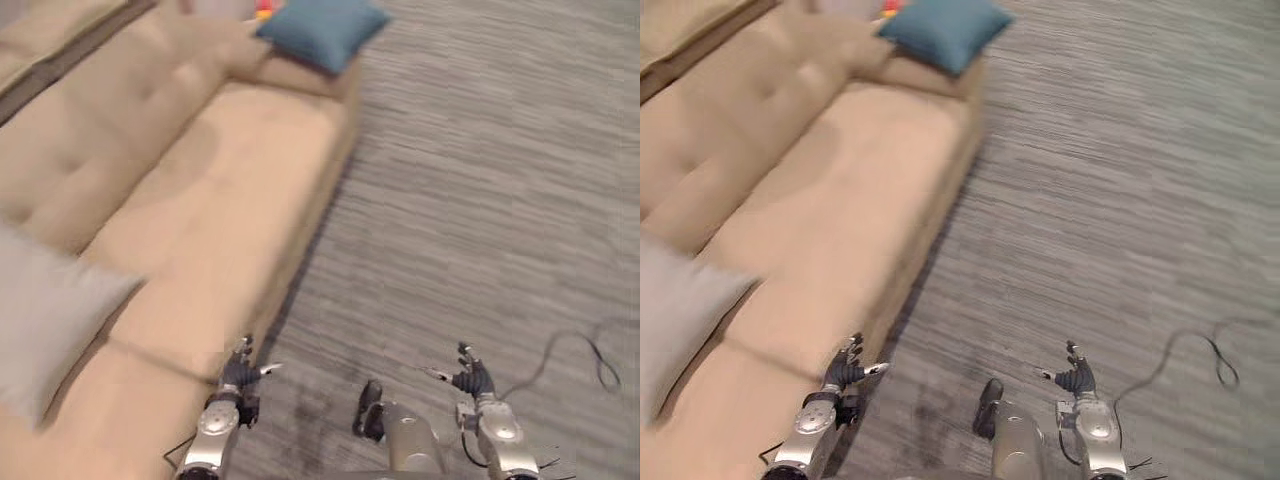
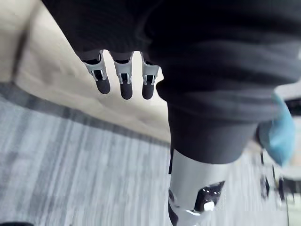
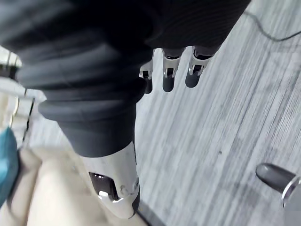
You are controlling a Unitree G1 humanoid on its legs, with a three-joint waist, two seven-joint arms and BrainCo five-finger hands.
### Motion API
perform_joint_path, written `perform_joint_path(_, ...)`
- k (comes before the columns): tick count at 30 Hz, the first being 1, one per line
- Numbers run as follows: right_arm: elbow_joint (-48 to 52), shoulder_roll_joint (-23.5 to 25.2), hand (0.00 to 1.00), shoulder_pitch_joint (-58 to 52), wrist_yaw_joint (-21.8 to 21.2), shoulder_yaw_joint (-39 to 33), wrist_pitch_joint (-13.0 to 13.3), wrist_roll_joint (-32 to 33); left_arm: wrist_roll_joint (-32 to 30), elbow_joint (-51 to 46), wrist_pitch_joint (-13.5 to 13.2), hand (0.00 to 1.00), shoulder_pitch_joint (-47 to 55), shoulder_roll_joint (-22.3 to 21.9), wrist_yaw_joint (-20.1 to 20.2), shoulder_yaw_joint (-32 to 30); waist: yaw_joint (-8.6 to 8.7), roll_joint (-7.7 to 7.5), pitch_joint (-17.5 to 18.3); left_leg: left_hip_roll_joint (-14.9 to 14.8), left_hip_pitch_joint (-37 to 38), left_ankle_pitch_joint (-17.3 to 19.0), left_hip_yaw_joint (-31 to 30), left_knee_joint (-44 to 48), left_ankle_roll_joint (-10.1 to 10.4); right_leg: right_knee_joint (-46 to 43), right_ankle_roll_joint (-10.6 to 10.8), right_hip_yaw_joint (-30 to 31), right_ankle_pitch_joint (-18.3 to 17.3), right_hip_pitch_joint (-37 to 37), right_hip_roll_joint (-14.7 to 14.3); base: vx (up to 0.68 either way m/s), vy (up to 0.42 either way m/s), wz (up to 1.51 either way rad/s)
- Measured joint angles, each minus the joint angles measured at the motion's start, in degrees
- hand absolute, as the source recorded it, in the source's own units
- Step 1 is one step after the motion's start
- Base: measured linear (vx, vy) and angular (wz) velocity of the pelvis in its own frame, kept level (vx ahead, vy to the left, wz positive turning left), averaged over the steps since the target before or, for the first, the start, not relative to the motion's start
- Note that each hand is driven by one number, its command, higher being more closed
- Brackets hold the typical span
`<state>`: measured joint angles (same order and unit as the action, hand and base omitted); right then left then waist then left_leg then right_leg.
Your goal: Pick up cushions and gather them together orderly.
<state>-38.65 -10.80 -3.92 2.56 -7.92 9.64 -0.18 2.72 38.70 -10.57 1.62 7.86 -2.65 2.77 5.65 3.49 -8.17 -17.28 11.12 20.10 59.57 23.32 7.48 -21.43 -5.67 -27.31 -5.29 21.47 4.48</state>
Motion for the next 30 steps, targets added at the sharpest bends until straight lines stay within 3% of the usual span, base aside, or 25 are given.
perform_joint_path(1, -0.02, 0.02, 0.0, 0.04, 0.06, 0.11, -0.15, -0.03, 0.26, 0.05, 0.06, 0.0, -0.43, -0.36, 0.01, 0.07, -0.28, -0.22, -0.08, -3.26, -1.39, -2.25, -4.3, 9.39, -4.7, -0.55, -0.68, 3.34, -0.44, -0.12, -1.74, 0.34, -0.119, -1.9)
perform_joint_path(2, 0.44, -0.2, 0.0, 0.59, 0.59, 1.28, -0.15, -0.03, 1.44, 0.01, 0.04, 0.0, 0.2, -1.15, -0.01, 0.16, -0.52, 0.06, -0.26, -5.56, -5.67, -6.83, -14.61, 20.97, -10.48, 0.19, -1.06, 8.35, -0.94, -1.38, -4.15, 0.41, -0.112, -1.97)
perform_joint_path(3, 0.71, -0.38, 0.0, 1.02, 1.03, 1.9, -0.16, -0.03, 1.81, 0.0, 0.04, 0.0, 0.58, -1.55, -0.04, 0.15, -0.69, 0.36, -0.42, -5.2, -7.6, -6.5, -19.46, 24.01, -9.36, 0.58, -1.11, 10.25, -0.97, -1.98, -5.12, 0.34, -0.029, -2.02)
perform_joint_path(4, 0.83, -0.92, 0.0, 2.05, 1.33, 2.87, -0.17, -0.04, 2.38, 0.03, 0.05, 0.0, 0.99, -2.15, -0.04, 0.16, -1.23, 0.83, -1.07, -2.71, -11.74, -3.85, -27.99, 28.66, -5.08, 1.13, -1.5, 13.84, -1.24, -3.44, -6.42, 0.32, 0.068, -1.85)
perform_joint_path(5, 0.83, -0.89, 0.0, 2.23, 1.58, 3.9, -0.21, -0.16, 2.93, 0.0, 0.03, 0.0, 1.42, -2.6, -0.12, 0.17, -2.66, 0.64, -1.75, 0.63, -16.29, -2.47, -35.04, 30.03, -3.92, 2.08, -1.94, 17.57, -1.54, -6.22, -7.22, 0.31, 0.083, -1.7)
perform_joint_path(6, 0.83, -0.71, 0.0, 2.07, 1.63, 4.14, -0.21, -0.19, 3.09, -0.03, 0.03, 0.0, 1.69, -2.67, -0.14, 0.21, -3.21, 0.54, -1.86, 1.66, -17.73, -2.27, -37.04, 29.67, -3.99, 2.66, -2.06, 18.78, -1.65, -7.34, -7.44, 0.32, 0.105, -1.41)
perform_joint_path(8, 1.01, -0.59, 0.0, 2.28, 2.1, 6.0, -0.26, -0.31, 3.37, -1.33, -0.05, 0.0, 3.99, -2.72, -0.51, 0.21, -5.21, 0.04, -2.58, 7.0, -25.64, -2.42, -44.92, 21.93, -3.75, 5.09, -1.35, 23.56, -2.81, -11.97, -7.44, 0.33, 0.134, -1.0)
perform_joint_path(9, 1.03, -0.68, 0.0, 2.43, 2.26, 6.23, -0.25, -0.31, 3.35, -1.76, -0.05, 0.0, 4.36, -2.72, -0.64, 0.22, -5.5, 0.15, -2.61, 8.08, -27.08, -2.64, -46.22, 18.91, -3.38, 5.84, -0.96, 24.27, -3.03, -12.69, -7.36, 0.33, 0.166, -0.79)
perform_joint_path(11, 1.07, -0.75, 0.0, 2.53, 2.35, 5.87, -0.15, -0.29, 3.31, -2.39, -0.03, 0.0, 5.7, -2.81, -1.3, -0.09, -7.34, 1.6, -2.65, 11.13, -31.15, -6.76, -47.91, 0.78, 0.45, 10.23, -0.32, 25.57, -3.4, -16.47, -7.37, 0.32, 0.203, -0.54)
perform_joint_path(12, 1.06, -0.72, 0.0, 2.49, 2.39, 5.56, -0.15, -0.28, 3.28, -2.35, 0.02, 0.0, 5.84, -2.85, -1.34, -0.14, -7.66, 2.0, -2.52, 11.39, -31.52, -8.24, -47.62, -2.97, 0.62, 11.15, -0.02, 25.58, -3.56, -17.46, -7.56, 0.38, 0.23, -0.42)
perform_joint_path(14, 0.91, -0.6, 0.0, 2.36, 2.48, 5.28, -0.16, -0.26, 3.15, -2.18, 0.1, 0.0, 6.21, -3.1, -1.39, -0.91, -9.6, 1.54, -1.68, 12.55, -30.81, -16.6, -46.66, -6.99, -5.02, 11.94, 2.6, 27.46, -6.54, -20.3, -7.08, 0.56, 0.281, -0.37)
perform_joint_path(15, 0.91, -0.57, 0.0, 2.41, 2.45, 5.29, -0.13, -0.26, 3.11, -2.19, 0.1, 0.0, 6.26, -3.13, -1.38, -1.12, -9.61, 0.9, -1.12, 13.58, -30.86, -16.87, -46.79, -6.36, -6.61, 10.93, 3.81, 27.56, -8.17, -20.28, -6.22, 0.73, 0.292, -0.03)
perform_joint_path(16, 0.57, -0.38, 0.0, 2.28, 2.41, 5.13, -0.05, -0.3, 3.08, -2.03, 0.12, 0.0, 6.41, -3.21, -1.37, -1.15, -9.41, -1.3, -0.46, 15.6, -30.53, -14.8, -46.72, -5.55, -10.03, 5.94, 6.54, 27.5, -10.91, -19.56, -4.22, 0.62, 0.203, 0.21)
perform_joint_path(17, -0.8, -0.11, 0.0, 2.42, 2.34, 4.12, -0.07, -0.37, 3.08, -1.92, 0.18, 0.0, 5.98, -3.92, -1.34, -1.0, -9.26, -2.2, -0.5, 16.96, -29.58, -12.38, -46.57, -3.75, -11.59, -4.77, 10.87, 28.18, -12.59, -15.99, -2.62, 0.86, 0.272, 0.3)
perform_joint_path(18, -1.64, 0.54, 0.0, 2.57, 2.33, 3.37, -0.24, -0.43, 3.09, -1.87, 0.23, 0.0, 6.13, -4.41, -1.26, -0.52, -8.93, -2.55, -0.72, 17.94, -26.9, -9.96, -46.51, -2.53, -12.59, -17.51, 18.82, 29.26, -11.33, -12.74, -1.6, 0.61, 0.169, 0.26)
perform_joint_path(19, -1.66, 0.92, 0.0, 2.26, 2.34, 3.38, -0.28, -0.44, 3.09, -1.85, 0.28, 0.0, 6.27, -4.34, -1.24, -0.25, -8.32, -2.7, -0.89, 18.49, -24.9, -8.7, -46.95, -2.36, -12.99, -23.93, 21.4, 29.29, -10.0, -10.77, -0.78, 0.5, 0.125, 0.25)
perform_joint_path(20, -1.71, 1.38, 0.0, 2.11, 2.25, 3.51, -0.33, -0.51, 3.05, -1.75, 0.31, 0.0, 6.41, -4.1, -1.28, 0.04, -7.96, -2.89, -0.96, 19.06, -22.74, -7.76, -47.16, -2.43, -13.17, -29.93, 21.07, 28.71, -9.66, -9.28, 0.56, 0.52, 0.099, 0.2)
perform_joint_path(21, -1.68, 1.8, 0.0, 2.08, 2.13, 4.23, -0.54, -0.67, 2.99, -1.4, 0.37, 0.0, 6.31, -3.83, -1.35, 0.37, -7.72, -2.95, -1.05, 19.79, -18.19, -6.88, -47.36, -3.55, -13.42, -37.28, 18.39, 25.67, -10.56, -6.93, 3.21, 0.51, 0.09, 0.06)
perform_joint_path(22, -1.67, 1.9, 0.0, 2.17, 1.94, 4.77, -0.56, -1.12, 2.97, -1.4, 0.35, 0.0, 6.18, -3.6, -1.51, 0.8, -7.87, -2.51, -1.05, 19.85, -14.71, -6.53, -47.62, -5.39, -13.4, -38.27, 14.42, 22.47, -11.42, -5.36, 5.04, 0.6, 0.091, -0.06)
perform_joint_path(23, -1.61, 1.91, 0.0, 2.31, 1.6, 5.19, -0.54, -1.69, 3.05, -1.44, 0.31, 0.0, 6.05, -3.26, -1.61, 1.22, -7.88, -1.99, -1.11, 19.78, -11.2, -6.11, -48.75, -7.69, -13.21, -36.88, 11.65, 19.49, -12.63, -3.36, 5.77, 0.57, 0.056, -0.14)
perform_joint_path(24, -1.26, 1.86, 0.0, 2.77, 1.19, 5.63, -0.46, -2.17, 3.09, -1.4, 0.32, 0.0, 5.74, -2.77, -1.66, 1.21, -7.74, -1.81, -1.2, 19.63, -8.51, -5.78, -49.41, -9.92, -12.97, -33.34, 10.39, 18.21, -13.35, -0.46, 5.76, 0.68, 0.027, 0.06)
perform_joint_path(26, -1.16, 1.13, 0.0, 3.62, 0.98, 5.74, -0.46, -2.22, 3.09, -0.5, 0.36, 0.0, 4.18, -2.13, -1.76, 1.18, -6.24, -0.54, -2.05, 18.36, -4.91, -5.67, -51.23, -12.18, -12.77, -20.2, 9.62, 18.06, -12.46, 3.19, 3.39, 0.58, -0.037, 0.45)
perform_joint_path(27, -1.16, 0.67, 0.0, 3.37, 1.01, 5.55, -0.55, -2.21, 3.08, 0.05, 0.35, 0.0, 3.6, -2.17, -1.84, 1.18, -5.63, 0.01, -2.38, 17.68, -3.79, -5.67, -51.84, -12.51, -12.68, -13.5, 9.67, 18.72, -10.52, 3.98, 2.35, 0.6, -0.087, 0.79)
perform_joint_path(28, -1.2, 0.24, 0.0, 2.93, 1.01, 5.5, -1.17, -2.26, 2.73, 0.28, 0.34, 0.0, 3.24, -2.03, -2.55, 1.02, -4.66, 0.08, -2.66, 16.95, -1.18, -5.12, -53.1, -12.58, -9.97, -0.5, 9.81, 21.34, -3.14, 4.58, 0.42, 0.77, -0.133, 0.7)
perform_joint_path(30, -0.87, 0.34, 0.0, 1.47, 1.04, 5.65, -1.17, -2.26, 1.99, 0.35, 0.35, 0.0, 3.85, -1.82, -2.82, 0.39, -4.9, -1.29, -1.95, 16.77, 1.8, -2.57, -54.54, -11.43, -5.63, 7.37, 9.03, 23.47, 5.87, 4.69, -0.3, 0.71, -0.17, 0.62)
